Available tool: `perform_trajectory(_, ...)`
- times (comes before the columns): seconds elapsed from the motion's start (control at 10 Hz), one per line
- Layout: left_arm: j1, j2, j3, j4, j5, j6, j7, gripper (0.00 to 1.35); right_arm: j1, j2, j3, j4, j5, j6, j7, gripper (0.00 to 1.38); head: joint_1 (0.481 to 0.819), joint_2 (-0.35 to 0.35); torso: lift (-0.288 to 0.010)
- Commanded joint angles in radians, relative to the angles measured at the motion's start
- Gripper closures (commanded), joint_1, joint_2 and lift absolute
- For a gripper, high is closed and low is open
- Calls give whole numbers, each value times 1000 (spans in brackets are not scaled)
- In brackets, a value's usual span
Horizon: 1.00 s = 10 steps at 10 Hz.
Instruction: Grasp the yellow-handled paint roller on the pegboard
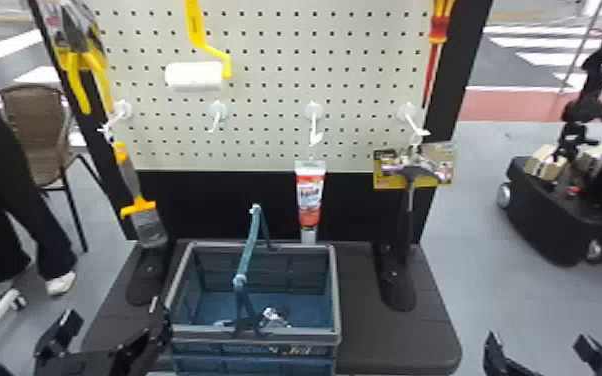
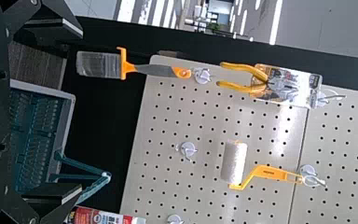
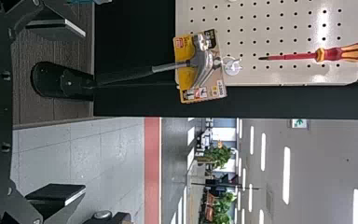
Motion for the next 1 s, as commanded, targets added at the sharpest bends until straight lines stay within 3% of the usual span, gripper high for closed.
perform_trajectory(0.0,0,0,-2,2,-2,-1,0,145,0,0,0,2,-2,0,0,137,549,0,-100)
perform_trajectory(0.6,-2,5,2,-10,12,9,-17,145,2,0,0,2,-5,3,0,137,549,0,-100)
perform_trajectory(0.9,-92,15,97,-199,26,221,-95,145,2,-2,0,2,-6,5,3,137,549,0,-100)
